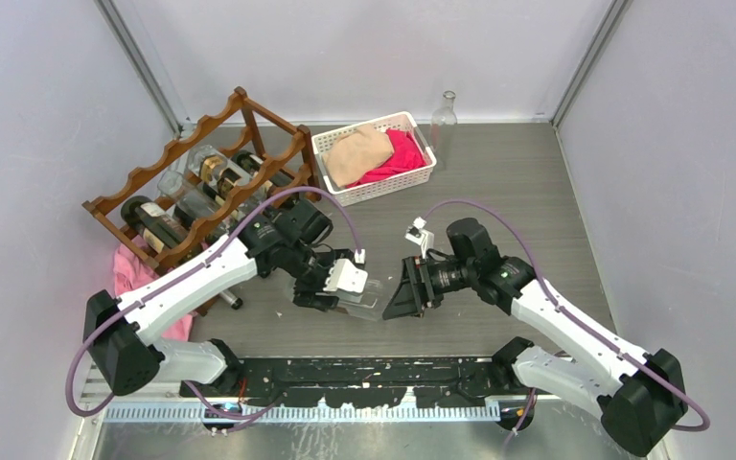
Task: Put the wine bottle on the wine rack
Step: Pick up the wine bottle from the center of the board.
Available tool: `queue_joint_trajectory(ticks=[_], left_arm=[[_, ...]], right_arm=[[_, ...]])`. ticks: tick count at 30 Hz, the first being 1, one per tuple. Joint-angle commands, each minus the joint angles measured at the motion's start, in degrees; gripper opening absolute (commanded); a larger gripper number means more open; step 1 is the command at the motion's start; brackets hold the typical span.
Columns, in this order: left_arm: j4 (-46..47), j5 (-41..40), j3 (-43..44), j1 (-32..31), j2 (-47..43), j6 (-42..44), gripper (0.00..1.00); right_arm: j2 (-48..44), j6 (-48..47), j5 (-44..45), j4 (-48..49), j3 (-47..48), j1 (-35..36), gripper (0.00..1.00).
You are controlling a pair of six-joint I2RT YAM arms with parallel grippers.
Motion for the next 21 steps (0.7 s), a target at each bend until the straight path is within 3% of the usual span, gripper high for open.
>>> queue_joint_trajectory(ticks=[1,8,16,21], left_arm=[[1.26,4.40,4.50,0.31,-0.47,1.14,0.00],[0.35,4.98,5.10,0.31,-0.10,1.62,0.00],[-0.32,5.89,5.20,0.31,0.11,2.14,0.00],[-0.25,6.44,5.15,0.31,0.44,2.20,0.00]], right_arm=[[1.18,-0.74,1.47,2.95,1.31,1.87,0.81],[2.81,-1.48,0.21,2.74,1.90,2.41,0.67],[4.65,-1.90,-0.67,2.74,2.53,3.10,0.65],[5.36,-2.06,-1.11,2.83,2.77,3.43,0.55]])
